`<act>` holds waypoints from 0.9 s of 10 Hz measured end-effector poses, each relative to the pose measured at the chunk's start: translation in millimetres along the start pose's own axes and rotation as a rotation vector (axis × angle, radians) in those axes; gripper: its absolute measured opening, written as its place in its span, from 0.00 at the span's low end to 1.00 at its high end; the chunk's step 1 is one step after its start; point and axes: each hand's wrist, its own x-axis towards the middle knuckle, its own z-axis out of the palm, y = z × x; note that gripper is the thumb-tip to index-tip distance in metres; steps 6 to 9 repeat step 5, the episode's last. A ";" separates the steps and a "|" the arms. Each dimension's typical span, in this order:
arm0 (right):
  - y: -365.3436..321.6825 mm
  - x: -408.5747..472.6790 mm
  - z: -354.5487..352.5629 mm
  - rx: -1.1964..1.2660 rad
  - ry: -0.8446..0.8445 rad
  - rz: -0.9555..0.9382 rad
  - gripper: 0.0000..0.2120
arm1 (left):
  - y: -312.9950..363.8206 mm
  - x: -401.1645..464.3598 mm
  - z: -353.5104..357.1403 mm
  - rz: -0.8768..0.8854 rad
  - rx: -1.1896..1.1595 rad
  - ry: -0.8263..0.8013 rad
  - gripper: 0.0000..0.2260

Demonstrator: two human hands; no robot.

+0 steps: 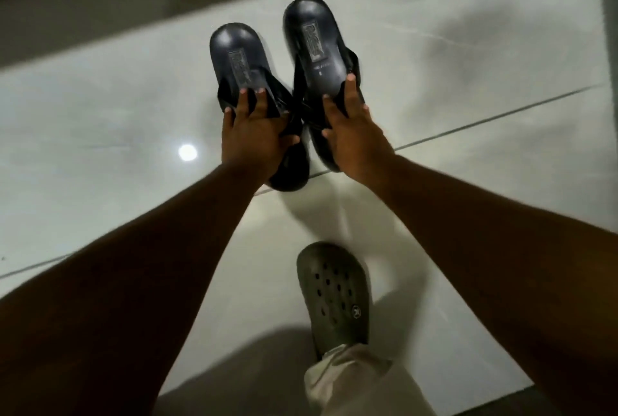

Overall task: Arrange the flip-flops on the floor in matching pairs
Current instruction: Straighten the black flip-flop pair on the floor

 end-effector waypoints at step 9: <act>136.6 0.0 -59.8 -0.020 0.046 0.088 0.33 | 131.1 48.2 -12.3 0.125 -0.002 0.090 0.32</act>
